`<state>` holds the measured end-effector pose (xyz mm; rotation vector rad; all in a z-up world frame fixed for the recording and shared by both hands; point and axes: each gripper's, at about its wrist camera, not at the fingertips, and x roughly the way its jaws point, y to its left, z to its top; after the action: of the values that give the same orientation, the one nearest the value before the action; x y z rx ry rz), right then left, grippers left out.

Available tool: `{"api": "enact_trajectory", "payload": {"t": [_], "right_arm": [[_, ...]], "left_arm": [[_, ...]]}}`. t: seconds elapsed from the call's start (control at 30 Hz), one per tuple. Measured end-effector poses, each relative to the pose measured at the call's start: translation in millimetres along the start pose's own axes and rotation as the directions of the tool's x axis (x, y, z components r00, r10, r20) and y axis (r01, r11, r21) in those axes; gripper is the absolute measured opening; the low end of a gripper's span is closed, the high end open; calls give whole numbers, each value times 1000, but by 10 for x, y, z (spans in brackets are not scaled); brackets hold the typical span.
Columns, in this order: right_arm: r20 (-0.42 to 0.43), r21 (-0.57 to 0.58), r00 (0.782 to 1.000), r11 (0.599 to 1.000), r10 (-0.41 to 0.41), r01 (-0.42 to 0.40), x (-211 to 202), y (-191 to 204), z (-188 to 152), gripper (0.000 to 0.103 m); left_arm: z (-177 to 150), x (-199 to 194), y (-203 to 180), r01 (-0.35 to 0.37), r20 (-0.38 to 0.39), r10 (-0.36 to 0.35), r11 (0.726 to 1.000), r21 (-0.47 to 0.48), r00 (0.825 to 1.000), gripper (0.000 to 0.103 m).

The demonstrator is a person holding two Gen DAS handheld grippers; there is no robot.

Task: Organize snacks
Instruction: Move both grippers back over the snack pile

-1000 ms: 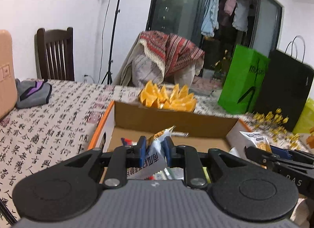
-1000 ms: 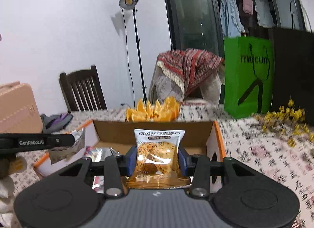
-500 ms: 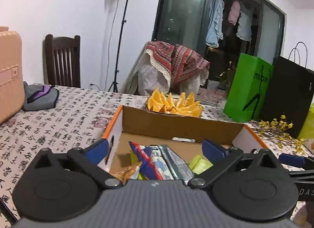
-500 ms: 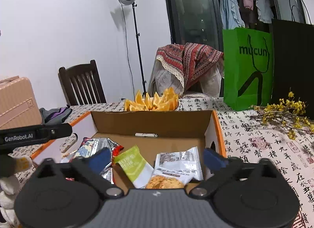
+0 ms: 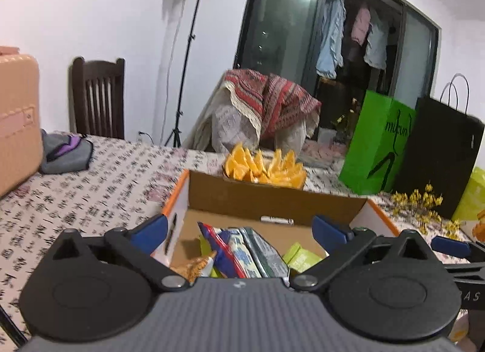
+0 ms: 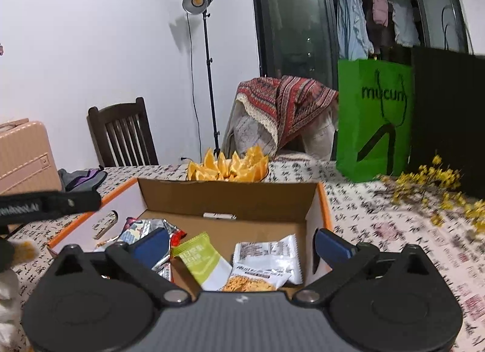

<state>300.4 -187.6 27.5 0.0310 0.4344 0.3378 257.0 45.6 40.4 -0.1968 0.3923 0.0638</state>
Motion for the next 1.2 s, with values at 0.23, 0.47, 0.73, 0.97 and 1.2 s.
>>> {"api": "enact_trajectory", "payload": {"t": [0.23, 0.47, 0.73, 0.97, 1.2], "right_arm": [[35, -30, 999, 999, 17, -16, -447, 63, 7, 103], [0, -70, 1000, 997, -13, 12, -918, 9, -346, 103], [-62, -8, 998, 1000, 16, -16, -1232, -190, -726, 103], [-78, -20, 997, 1000, 4, -5, -1278, -183, -808, 103], [-135, -40, 991, 999, -24, 19, -1202, -79, -913, 103]], "left_arm": [[7, -437, 76, -7, 25, 7, 1000, 4, 1000, 103], [-269, -851, 280, -32, 0, 32, 999, 36, 999, 103], [-610, -1091, 338, -30, -59, 34, 998, 63, 998, 103], [-730, -1193, 322, -32, -61, 33, 999, 20, 998, 103], [-836, -1193, 302, -24, -96, 25, 1000, 16, 995, 103]]}}
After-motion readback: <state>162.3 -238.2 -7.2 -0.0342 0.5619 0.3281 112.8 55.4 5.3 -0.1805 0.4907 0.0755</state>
